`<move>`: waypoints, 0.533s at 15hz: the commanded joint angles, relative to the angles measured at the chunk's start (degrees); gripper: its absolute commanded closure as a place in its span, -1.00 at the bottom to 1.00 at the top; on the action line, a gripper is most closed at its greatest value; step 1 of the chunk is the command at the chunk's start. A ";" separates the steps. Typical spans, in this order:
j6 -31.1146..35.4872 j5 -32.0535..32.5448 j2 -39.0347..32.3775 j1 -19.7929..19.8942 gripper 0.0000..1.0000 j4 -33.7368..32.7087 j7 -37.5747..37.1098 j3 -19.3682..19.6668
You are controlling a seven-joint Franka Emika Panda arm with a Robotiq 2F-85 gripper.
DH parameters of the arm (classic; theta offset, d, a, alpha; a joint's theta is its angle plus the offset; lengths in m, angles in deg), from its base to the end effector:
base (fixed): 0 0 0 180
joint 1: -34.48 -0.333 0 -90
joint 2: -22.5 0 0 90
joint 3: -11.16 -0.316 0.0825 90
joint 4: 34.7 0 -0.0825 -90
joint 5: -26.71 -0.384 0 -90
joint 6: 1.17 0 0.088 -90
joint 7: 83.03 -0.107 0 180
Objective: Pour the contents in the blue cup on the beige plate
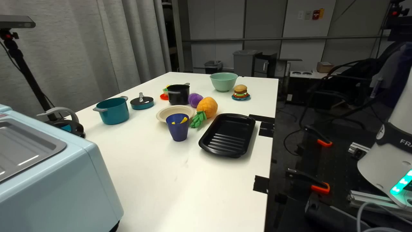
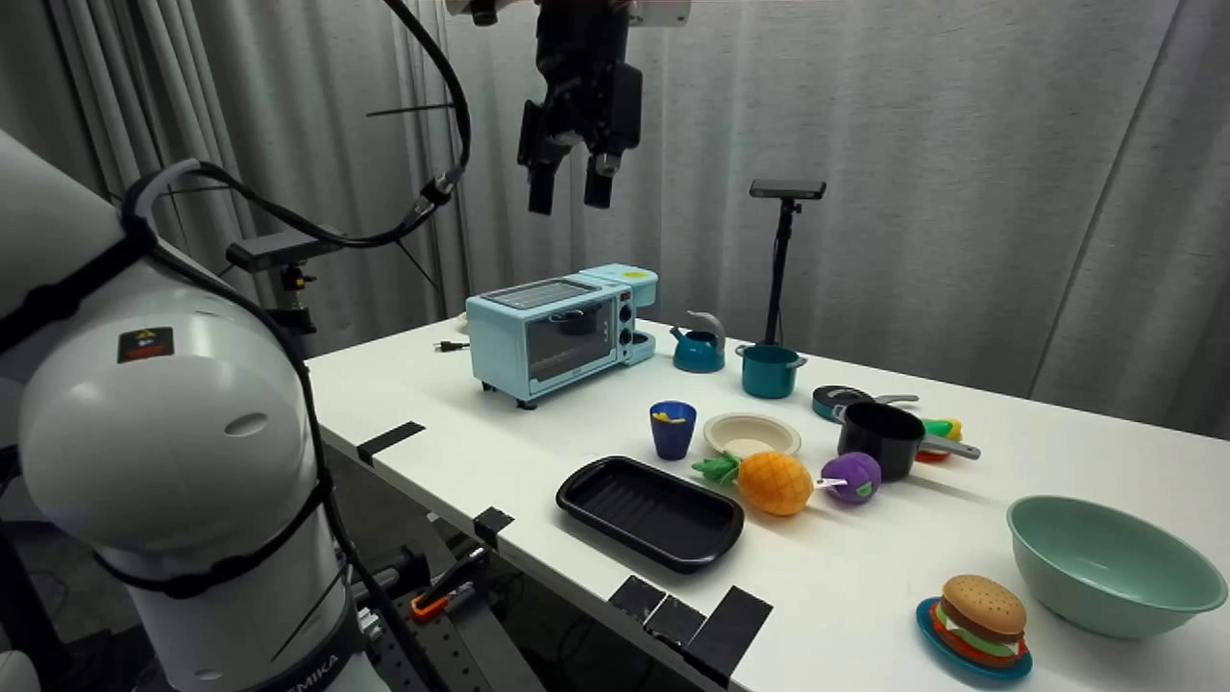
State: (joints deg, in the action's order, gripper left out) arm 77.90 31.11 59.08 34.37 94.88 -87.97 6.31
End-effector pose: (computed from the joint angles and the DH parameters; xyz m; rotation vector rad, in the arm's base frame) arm 0.3248 0.0255 0.5731 2.9754 -0.0413 -0.3503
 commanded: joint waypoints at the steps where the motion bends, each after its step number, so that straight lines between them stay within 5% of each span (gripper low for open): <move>1: -0.15 0.17 -0.10 -0.59 -1.00 -0.15 -0.28 0.40; 8: 2.59 -2.95 -1.90 -2.31 -1.00 1.88 -3.98 -2.76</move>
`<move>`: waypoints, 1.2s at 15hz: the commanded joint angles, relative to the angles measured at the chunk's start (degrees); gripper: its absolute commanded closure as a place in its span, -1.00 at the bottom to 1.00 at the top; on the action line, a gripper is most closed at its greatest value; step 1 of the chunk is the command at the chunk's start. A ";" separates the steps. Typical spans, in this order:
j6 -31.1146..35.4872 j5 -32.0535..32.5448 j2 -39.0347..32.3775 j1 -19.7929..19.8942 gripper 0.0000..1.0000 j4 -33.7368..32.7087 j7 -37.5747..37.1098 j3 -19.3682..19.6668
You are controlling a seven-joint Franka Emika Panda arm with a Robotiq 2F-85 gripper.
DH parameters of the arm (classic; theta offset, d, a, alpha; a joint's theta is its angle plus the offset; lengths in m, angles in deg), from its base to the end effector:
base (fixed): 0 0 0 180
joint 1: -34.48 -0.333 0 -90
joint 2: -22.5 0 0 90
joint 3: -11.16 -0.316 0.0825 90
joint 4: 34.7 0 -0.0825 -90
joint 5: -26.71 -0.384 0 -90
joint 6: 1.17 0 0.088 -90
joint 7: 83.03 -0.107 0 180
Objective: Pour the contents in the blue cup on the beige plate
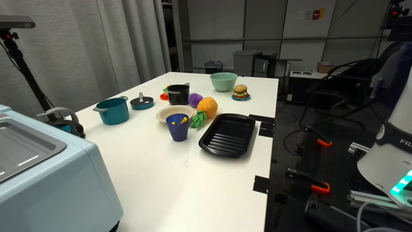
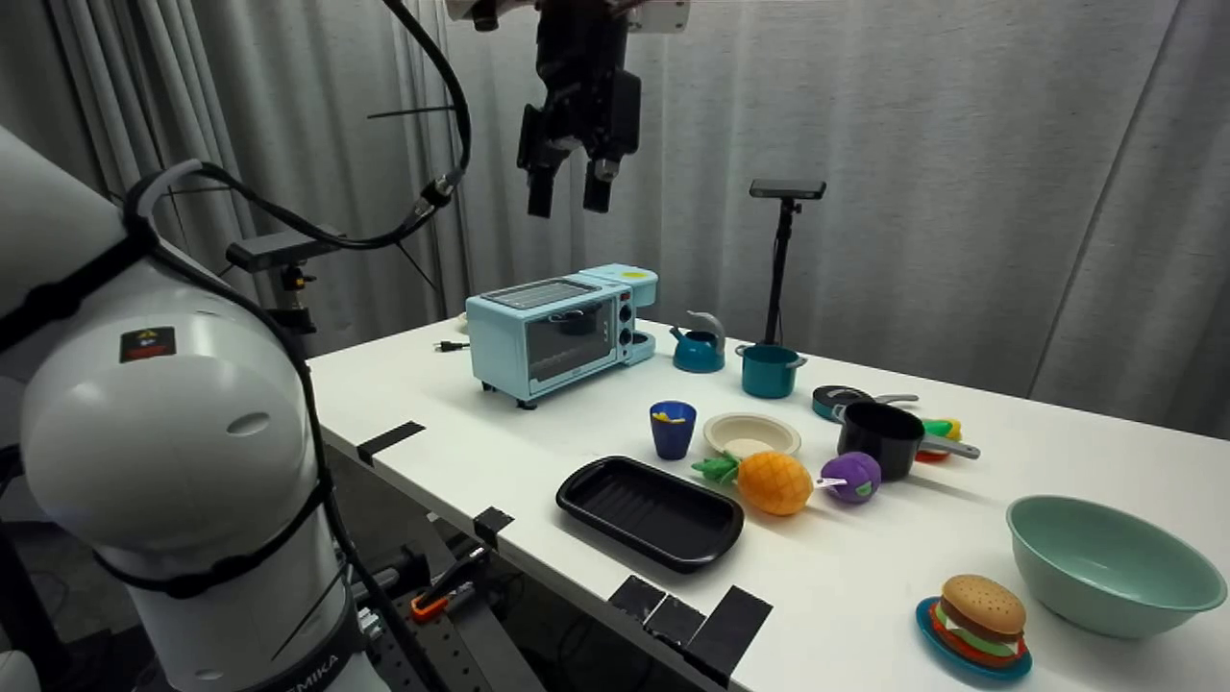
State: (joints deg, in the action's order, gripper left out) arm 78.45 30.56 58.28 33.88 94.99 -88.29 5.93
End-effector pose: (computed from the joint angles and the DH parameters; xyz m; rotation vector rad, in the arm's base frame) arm 0.3287 0.0323 0.5680 2.9783 -0.0264 -0.3592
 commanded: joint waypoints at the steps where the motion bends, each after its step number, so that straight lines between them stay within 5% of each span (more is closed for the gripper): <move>1: 2.65 -3.87 -0.25 -2.73 -1.00 3.77 -5.01 -3.60; 9: 13.54 -3.71 -15.52 -5.29 -1.00 -0.43 -9.26 -8.97; 18: 14.36 -5.08 -14.34 -6.65 -1.00 2.77 -9.98 -8.94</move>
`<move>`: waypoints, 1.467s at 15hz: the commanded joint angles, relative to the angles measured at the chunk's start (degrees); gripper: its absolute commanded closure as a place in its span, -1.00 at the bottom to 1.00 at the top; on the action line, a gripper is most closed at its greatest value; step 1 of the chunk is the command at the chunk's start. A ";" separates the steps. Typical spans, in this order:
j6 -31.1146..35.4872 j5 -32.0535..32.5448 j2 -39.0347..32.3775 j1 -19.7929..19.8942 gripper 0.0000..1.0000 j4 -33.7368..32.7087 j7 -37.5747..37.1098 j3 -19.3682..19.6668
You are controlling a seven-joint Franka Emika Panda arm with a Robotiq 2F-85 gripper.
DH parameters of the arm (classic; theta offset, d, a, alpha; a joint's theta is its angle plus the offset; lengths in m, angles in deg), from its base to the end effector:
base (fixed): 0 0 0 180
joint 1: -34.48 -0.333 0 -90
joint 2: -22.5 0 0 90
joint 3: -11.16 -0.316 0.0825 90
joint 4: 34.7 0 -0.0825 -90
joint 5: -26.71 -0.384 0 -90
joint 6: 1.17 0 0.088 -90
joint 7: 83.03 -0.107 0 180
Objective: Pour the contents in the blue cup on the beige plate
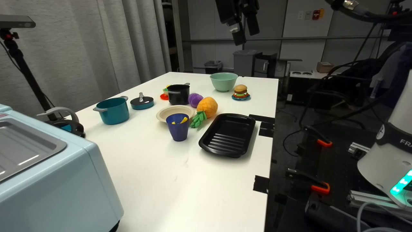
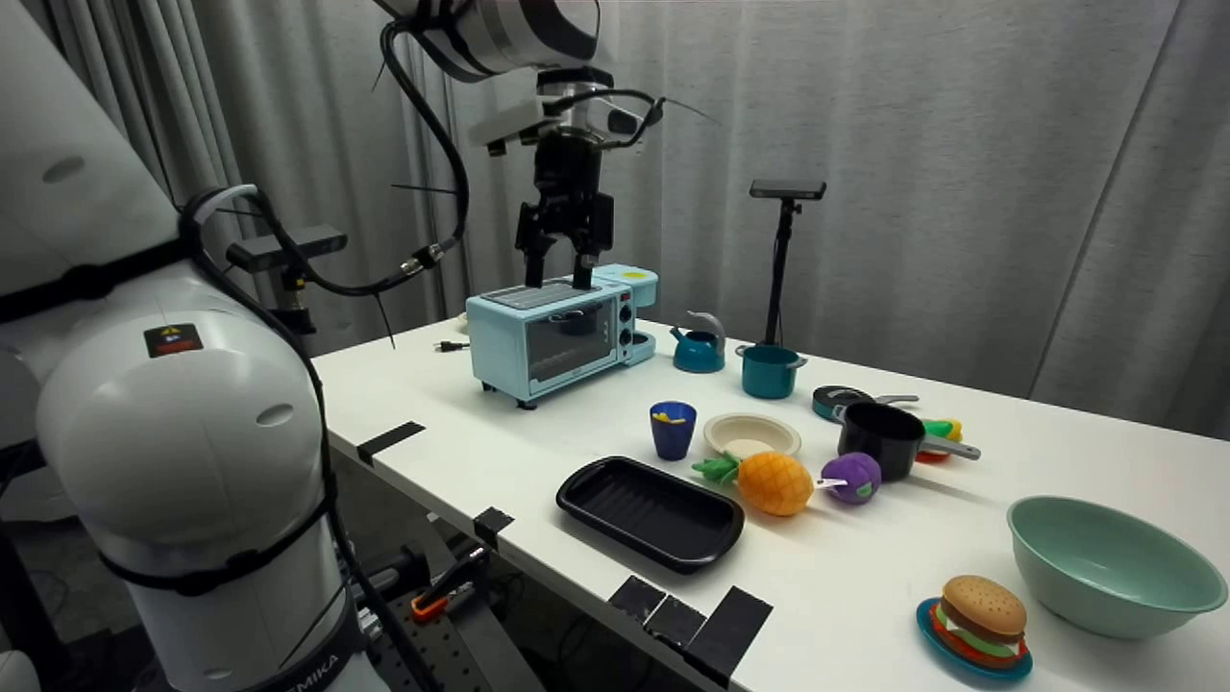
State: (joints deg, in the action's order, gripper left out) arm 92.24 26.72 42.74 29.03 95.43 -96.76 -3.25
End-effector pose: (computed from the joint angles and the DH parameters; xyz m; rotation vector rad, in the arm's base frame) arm 0.3863 0.1458 0.4727 2.9481 0.1167 -0.3888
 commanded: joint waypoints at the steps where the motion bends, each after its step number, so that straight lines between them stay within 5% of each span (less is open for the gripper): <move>1: 1.39 -1.44 1.25 -1.79 -1.00 2.58 -1.78 0.30; 11: 11.71 -5.55 2.78 -2.76 -1.00 7.42 -7.00 0.14; 12: 12.29 0.15 -9.28 -0.69 -1.00 -2.11 2.51 2.52; 16: 17.84 4.53 -18.17 -0.17 -1.00 -10.17 10.15 4.97; 17: 17.33 3.13 -11.07 -1.27 -1.00 -3.22 6.27 4.30; 22: 18.09 3.81 -18.63 -0.84 -1.00 -9.49 9.11 5.73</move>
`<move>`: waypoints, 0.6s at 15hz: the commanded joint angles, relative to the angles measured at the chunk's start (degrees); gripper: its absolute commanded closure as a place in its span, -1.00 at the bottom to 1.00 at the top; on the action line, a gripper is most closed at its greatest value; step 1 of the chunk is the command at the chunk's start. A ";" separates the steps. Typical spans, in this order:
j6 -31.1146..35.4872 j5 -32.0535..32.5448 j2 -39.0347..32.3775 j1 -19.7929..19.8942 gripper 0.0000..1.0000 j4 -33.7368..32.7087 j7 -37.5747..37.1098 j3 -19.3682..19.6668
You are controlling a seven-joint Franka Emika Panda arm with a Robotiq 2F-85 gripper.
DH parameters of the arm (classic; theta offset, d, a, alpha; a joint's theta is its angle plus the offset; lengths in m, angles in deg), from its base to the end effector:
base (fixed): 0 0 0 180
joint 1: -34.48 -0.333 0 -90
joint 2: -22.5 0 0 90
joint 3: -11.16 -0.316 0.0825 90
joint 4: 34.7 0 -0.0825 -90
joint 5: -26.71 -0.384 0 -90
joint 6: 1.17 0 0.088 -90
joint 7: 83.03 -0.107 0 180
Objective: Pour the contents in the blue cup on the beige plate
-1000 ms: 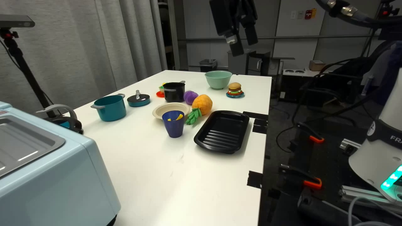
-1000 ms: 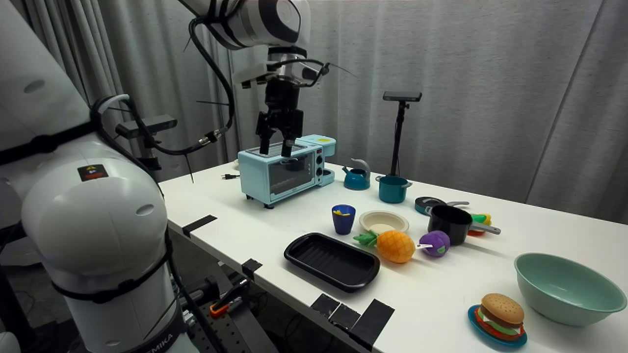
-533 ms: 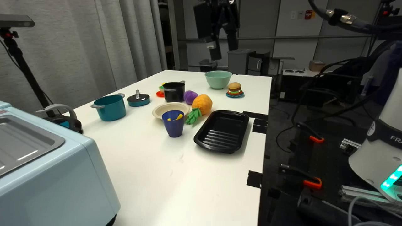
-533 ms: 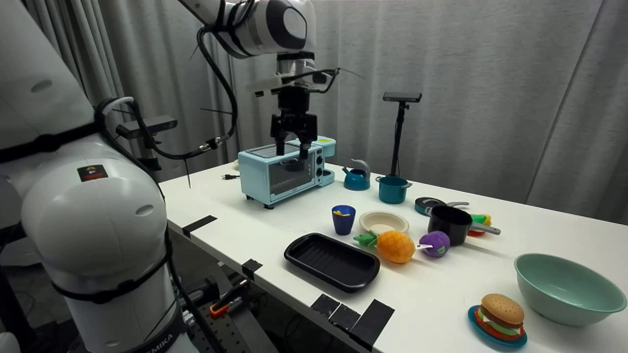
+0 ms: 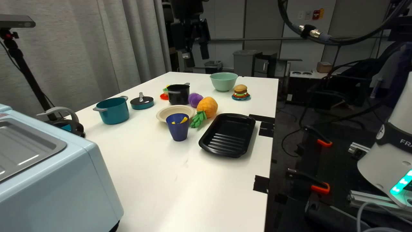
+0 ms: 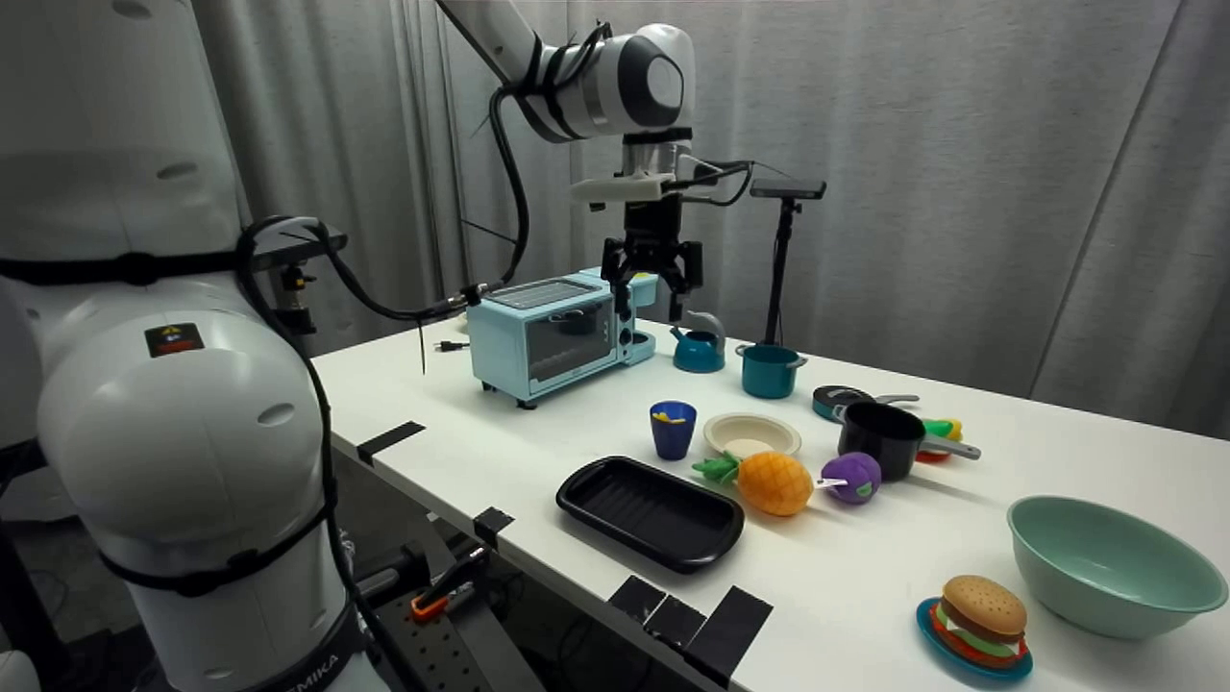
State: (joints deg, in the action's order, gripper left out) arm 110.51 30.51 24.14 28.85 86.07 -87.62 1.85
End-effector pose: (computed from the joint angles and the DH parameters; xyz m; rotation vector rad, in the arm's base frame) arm 0.5059 0.1308 0.4188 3.0340 0.3179 -0.1797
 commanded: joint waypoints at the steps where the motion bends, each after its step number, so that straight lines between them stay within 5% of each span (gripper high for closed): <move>1: -0.18 0.02 -0.01 -0.69 -1.00 -0.25 -0.03 0.59; 9: 3.63 1.73 -0.71 -1.64 -1.00 2.15 -5.06 -0.16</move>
State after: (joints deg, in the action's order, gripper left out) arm 111.05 30.76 23.75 28.34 86.34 -89.22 1.80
